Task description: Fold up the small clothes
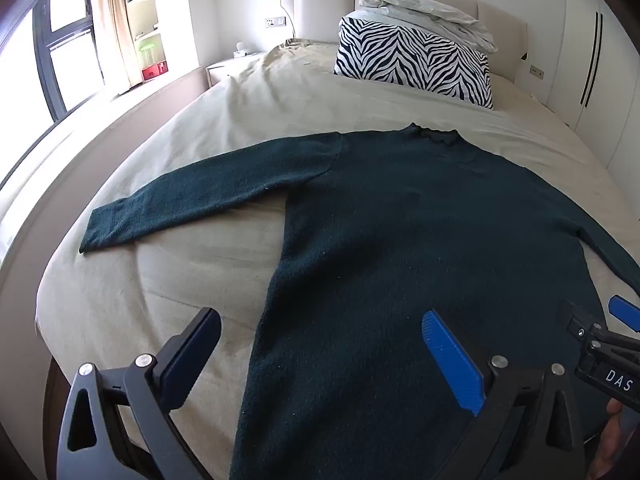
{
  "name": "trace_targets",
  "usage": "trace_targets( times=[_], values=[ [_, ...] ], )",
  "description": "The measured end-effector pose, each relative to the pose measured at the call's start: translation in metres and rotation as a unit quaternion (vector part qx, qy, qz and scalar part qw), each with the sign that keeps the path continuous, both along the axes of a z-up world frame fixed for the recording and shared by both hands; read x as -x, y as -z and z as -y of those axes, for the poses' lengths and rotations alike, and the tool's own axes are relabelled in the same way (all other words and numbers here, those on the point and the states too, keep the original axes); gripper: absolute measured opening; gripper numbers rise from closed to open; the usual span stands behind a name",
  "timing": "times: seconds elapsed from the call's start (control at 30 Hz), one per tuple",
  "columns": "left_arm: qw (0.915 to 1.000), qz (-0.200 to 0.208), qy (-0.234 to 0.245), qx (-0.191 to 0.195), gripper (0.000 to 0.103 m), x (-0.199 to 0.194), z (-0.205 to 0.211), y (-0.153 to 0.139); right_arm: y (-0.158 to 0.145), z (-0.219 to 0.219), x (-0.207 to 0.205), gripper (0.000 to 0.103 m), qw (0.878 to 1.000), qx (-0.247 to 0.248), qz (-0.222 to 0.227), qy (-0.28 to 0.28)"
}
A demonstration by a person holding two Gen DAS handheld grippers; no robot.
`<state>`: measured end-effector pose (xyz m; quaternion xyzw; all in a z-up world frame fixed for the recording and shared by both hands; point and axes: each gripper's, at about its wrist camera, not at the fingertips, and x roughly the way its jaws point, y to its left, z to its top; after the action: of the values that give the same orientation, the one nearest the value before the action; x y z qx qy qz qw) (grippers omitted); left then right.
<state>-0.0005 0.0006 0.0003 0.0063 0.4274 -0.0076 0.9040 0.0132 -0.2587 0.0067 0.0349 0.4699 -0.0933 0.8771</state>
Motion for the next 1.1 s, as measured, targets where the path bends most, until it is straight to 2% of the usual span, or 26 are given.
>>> trace_targets(
  times=[0.1,0.2,0.4,1.1],
  values=[
    [1.0,0.001,0.002,-0.002,0.103,0.002,-0.001,-0.001,0.0,-0.001,-0.001,0.103,1.0,0.006,-0.005,0.001],
    [1.0,0.0,0.005,-0.002,0.103,0.004,-0.004,0.013,-0.001,-0.002,0.0,0.103,1.0,0.005,-0.001,0.002],
    [0.9999,-0.014,0.003,-0.008,0.103,0.001,0.003,0.006,-0.003,-0.003,0.006,0.103,1.0,0.006,0.0,-0.001],
    [0.9998,-0.019,-0.004,-0.005,0.103,0.002,-0.004,0.007,0.0,-0.006,0.003,0.103,1.0,0.006,-0.001,-0.005]
  ],
)
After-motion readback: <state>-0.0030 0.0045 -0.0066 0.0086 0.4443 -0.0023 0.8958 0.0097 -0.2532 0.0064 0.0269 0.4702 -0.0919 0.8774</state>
